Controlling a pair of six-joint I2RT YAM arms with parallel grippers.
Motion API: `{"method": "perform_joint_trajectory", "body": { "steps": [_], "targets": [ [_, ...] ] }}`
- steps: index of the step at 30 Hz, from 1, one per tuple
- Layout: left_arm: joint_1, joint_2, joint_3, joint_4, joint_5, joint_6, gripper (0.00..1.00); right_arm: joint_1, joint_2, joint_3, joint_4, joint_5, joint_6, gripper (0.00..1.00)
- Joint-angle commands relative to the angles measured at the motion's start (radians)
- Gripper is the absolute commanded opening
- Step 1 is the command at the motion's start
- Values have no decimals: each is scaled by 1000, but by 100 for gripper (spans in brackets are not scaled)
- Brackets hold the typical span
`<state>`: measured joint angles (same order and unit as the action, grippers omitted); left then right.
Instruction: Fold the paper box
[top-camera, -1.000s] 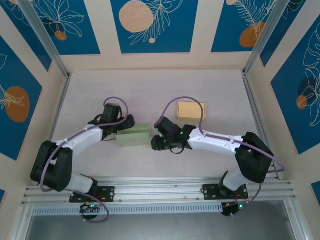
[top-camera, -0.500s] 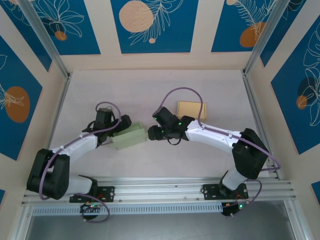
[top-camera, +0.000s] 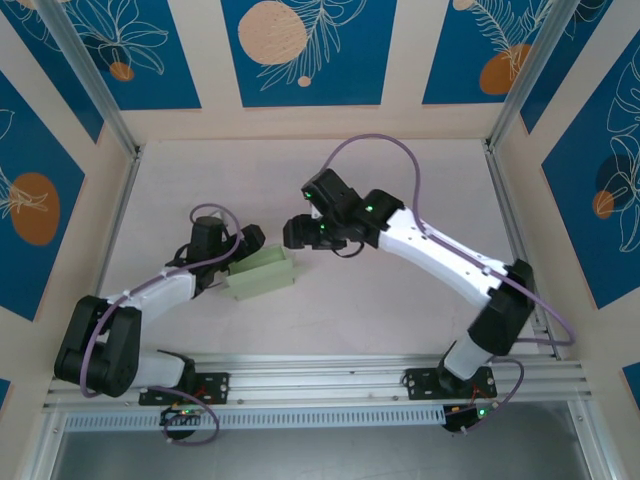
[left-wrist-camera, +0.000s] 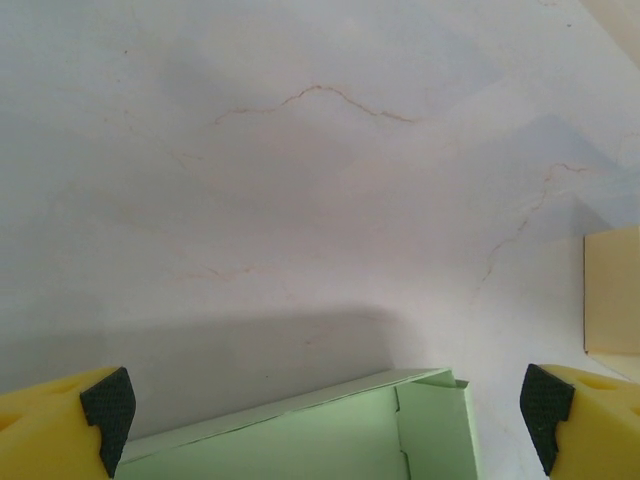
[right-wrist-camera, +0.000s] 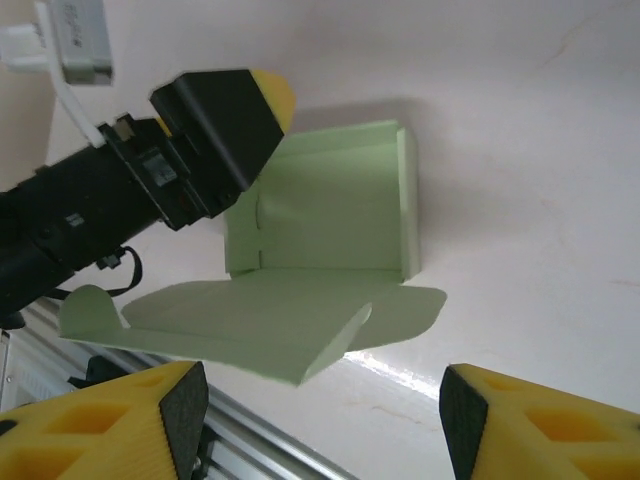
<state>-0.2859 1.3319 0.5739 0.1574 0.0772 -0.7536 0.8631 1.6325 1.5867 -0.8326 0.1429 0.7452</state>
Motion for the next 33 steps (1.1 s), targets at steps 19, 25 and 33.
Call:
{"method": "perform_joint_trajectory", "body": {
  "steps": [19,25,33],
  "targets": [
    [-15,-10,-24,48,-45,16,100,-11,237,187,-230,-203,5,27],
    [-19,-6,-19,47,-45,17,100,-22,272,214,-255,-210,-18,14],
    [-19,4,21,19,-27,43,100,-53,334,329,-389,-146,-142,0]
  ]
}}
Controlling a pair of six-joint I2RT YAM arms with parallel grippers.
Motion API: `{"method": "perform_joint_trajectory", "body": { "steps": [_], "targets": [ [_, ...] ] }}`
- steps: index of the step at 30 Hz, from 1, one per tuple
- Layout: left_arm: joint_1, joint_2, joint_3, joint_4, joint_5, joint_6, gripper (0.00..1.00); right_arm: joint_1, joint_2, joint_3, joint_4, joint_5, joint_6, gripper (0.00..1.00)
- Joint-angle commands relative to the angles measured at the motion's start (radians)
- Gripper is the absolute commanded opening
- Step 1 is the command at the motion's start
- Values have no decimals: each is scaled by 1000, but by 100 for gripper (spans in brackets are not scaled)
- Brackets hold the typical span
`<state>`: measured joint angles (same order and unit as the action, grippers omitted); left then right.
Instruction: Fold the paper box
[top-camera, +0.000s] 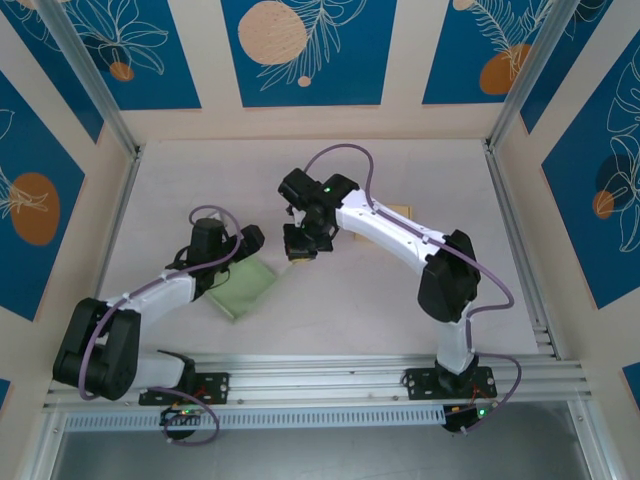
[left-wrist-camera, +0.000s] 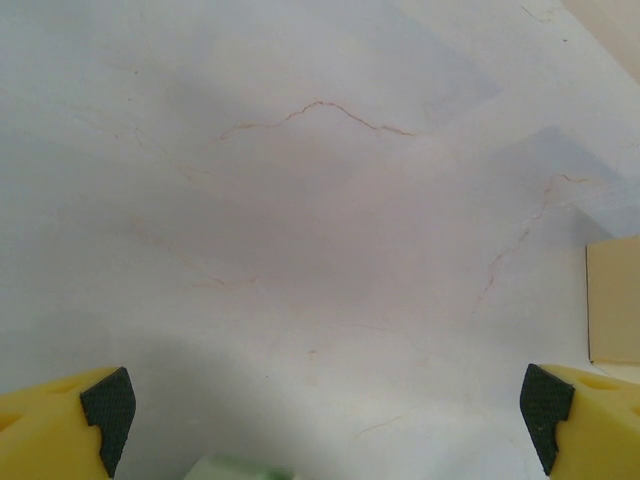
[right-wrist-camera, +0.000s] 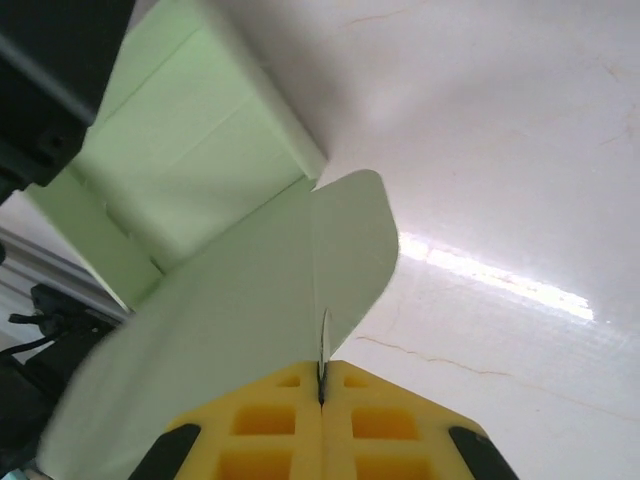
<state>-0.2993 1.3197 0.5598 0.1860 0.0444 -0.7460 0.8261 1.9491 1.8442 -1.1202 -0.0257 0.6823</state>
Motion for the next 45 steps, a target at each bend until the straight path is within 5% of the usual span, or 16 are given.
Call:
{"method": "perform_joint_trajectory", "body": {
  "steps": [1,8,15,20,23,26,34,40,43,45],
  "targets": [
    [-6,20,47,-19,13,45,100,-22,32,102,-136,40,-108,0],
    [18,66,141,-42,108,111,100,-11,132,317,-312,260,-384,0],
    [99,149,194,-14,354,300,100,22,145,299,-160,507,-779,0],
    [214,238,242,-20,614,441,92,11,151,257,-16,472,-1008,0],
    [245,274,278,-76,626,428,82,-4,179,275,38,474,-1068,0],
    [246,271,265,-108,603,407,82,-23,229,360,20,469,-1069,6],
    [246,199,176,-131,494,379,82,-39,278,492,17,463,-1007,57],
    [246,204,144,-104,449,312,63,-75,285,665,-77,480,-826,72],
    [246,182,105,-77,425,268,47,-113,222,621,-100,474,-692,73],
    [246,157,71,-37,405,225,45,-137,154,522,-91,444,-595,73]
  ]
}}
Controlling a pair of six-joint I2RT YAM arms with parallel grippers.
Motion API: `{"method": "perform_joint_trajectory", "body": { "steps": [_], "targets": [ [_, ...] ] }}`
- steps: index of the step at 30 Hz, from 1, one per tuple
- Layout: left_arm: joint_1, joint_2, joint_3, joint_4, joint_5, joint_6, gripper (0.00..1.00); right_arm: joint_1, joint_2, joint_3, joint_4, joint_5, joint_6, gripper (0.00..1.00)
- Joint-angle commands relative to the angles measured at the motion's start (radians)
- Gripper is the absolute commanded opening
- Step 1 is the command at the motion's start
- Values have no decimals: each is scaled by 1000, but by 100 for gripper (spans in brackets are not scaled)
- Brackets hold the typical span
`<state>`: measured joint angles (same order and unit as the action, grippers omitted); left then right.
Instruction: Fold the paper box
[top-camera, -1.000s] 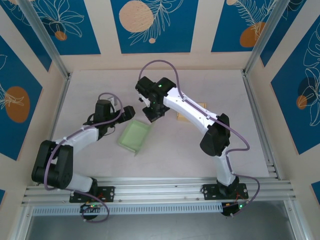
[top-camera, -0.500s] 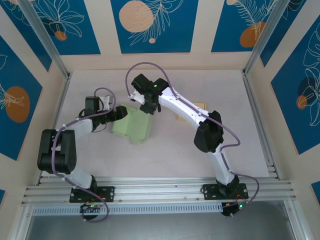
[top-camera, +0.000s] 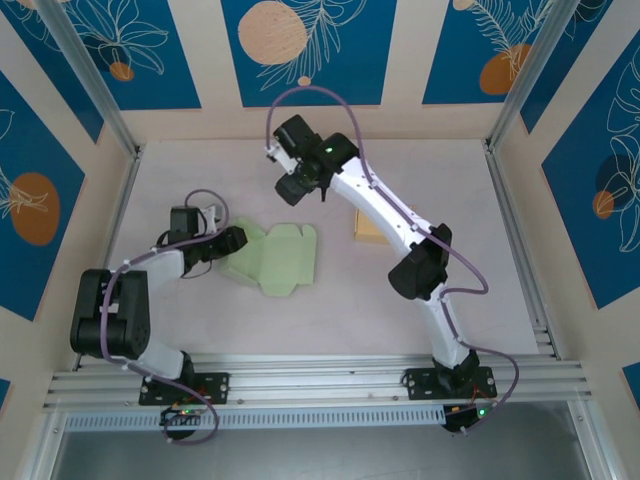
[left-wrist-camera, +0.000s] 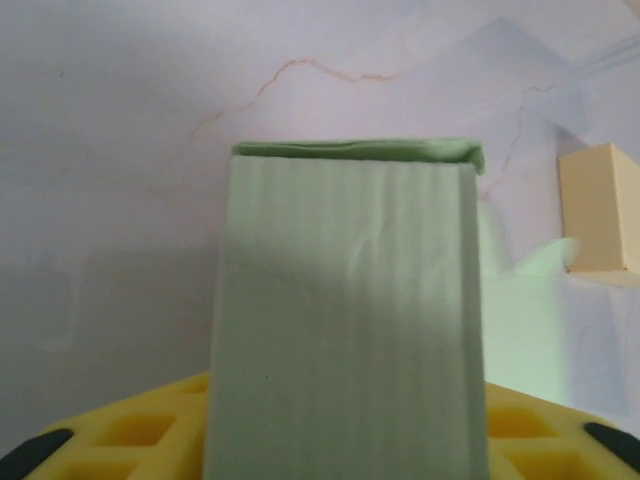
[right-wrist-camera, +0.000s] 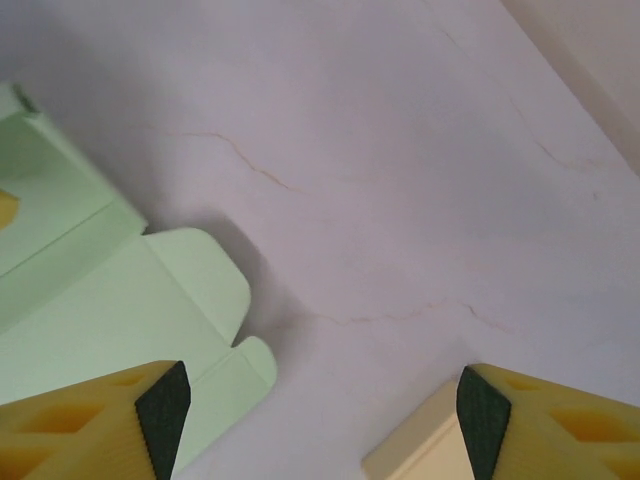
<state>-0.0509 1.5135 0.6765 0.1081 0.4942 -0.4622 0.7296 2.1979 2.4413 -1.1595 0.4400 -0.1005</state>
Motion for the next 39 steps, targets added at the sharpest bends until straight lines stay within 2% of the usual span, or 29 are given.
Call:
{"method": "perform_joint_trajectory", "body": {
  "steps": [1,8,11,13,15,21,25,28,33,39],
  "targets": [
    [-3,-46,-63,67,-50,-86,44,-49,-127,-133,-34,-44,229,73],
    [-7,-65,-216,371,-68,-358,45,-110,-396,-636,217,-245,561,77],
    [-43,-87,-271,439,-139,-436,47,-123,-494,-824,359,-341,682,80],
    [-90,-104,-283,412,-213,-450,52,-121,-542,-917,433,-365,748,81],
    [-161,-113,-296,401,-298,-471,52,-113,-581,-1001,511,-382,796,82],
    [-347,-111,-337,401,-539,-568,55,-50,-628,-1136,594,-326,859,87],
    [-426,-90,-343,400,-639,-629,59,-12,-654,-1225,613,-264,934,89],
    [-499,-47,-338,425,-707,-686,66,17,-685,-1306,618,-201,1015,89],
    [-578,70,-300,469,-721,-751,69,48,-740,-1428,711,-163,1051,89],
    [-611,138,-298,498,-693,-805,74,37,-743,-1517,932,-126,879,82]
  ]
}}
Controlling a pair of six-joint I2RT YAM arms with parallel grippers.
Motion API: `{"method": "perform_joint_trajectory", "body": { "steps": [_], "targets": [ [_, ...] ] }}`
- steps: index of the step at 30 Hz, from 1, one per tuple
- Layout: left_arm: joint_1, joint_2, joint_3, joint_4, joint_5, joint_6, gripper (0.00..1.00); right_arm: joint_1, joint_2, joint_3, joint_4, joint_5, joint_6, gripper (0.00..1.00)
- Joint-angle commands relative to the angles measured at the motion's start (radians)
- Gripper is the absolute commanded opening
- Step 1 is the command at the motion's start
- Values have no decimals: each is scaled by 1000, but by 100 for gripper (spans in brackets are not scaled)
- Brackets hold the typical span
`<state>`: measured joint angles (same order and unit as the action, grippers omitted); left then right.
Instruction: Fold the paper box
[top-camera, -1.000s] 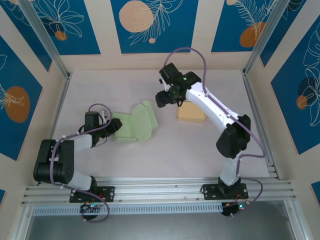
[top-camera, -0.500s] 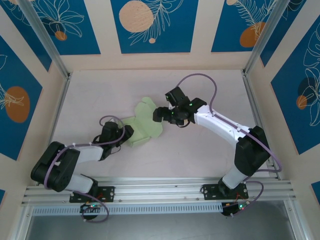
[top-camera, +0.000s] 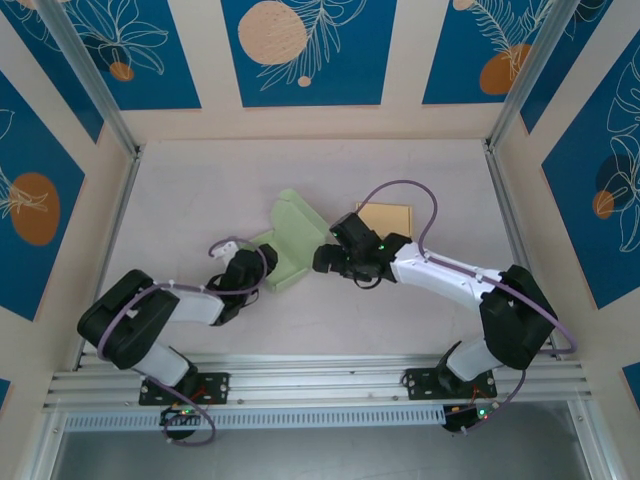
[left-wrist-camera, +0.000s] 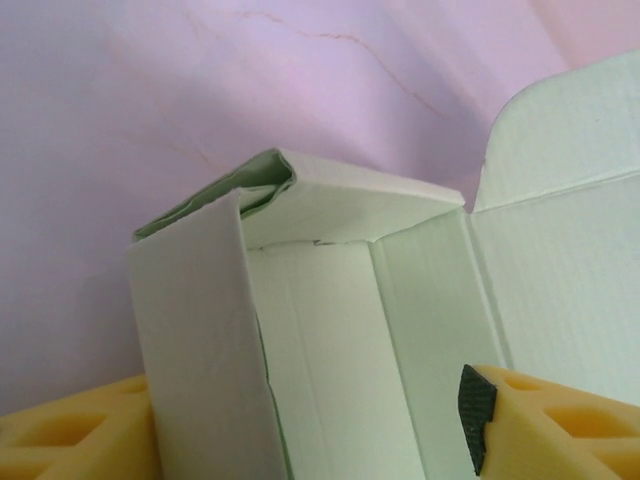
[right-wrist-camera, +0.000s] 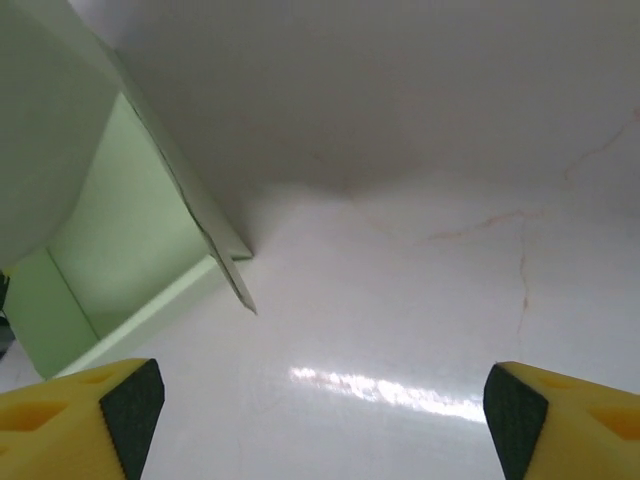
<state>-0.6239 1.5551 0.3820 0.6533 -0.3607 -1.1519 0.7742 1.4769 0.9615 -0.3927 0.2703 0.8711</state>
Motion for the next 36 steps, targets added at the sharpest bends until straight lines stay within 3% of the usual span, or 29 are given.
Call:
{"method": "perform_joint_trajectory", "body": {
  "steps": [1,9,15,19,24,27,30,36],
  "targets": [
    [-40,97,-4,-56,161,-115,74,-13,-23,-50,209,34,-129,80],
    [-43,46,-14,-114,127,-103,75,-80,-1,-69,363,-58,-277,60],
    [-43,31,-10,-137,114,-85,75,-95,54,-55,404,-110,-303,59],
    [-44,39,-9,-130,115,-88,76,-94,64,-55,417,-140,-310,52],
    [-43,4,-18,-138,114,-73,84,-97,82,-52,409,-138,-346,22],
    [-38,-70,-13,-213,108,-28,91,-101,88,-33,400,-126,-415,8],
    [-30,-183,-17,-329,85,24,97,-109,88,-4,384,-104,-526,1],
    [12,-537,-90,-565,24,101,100,-135,68,44,365,-180,-786,0]
  ]
}}
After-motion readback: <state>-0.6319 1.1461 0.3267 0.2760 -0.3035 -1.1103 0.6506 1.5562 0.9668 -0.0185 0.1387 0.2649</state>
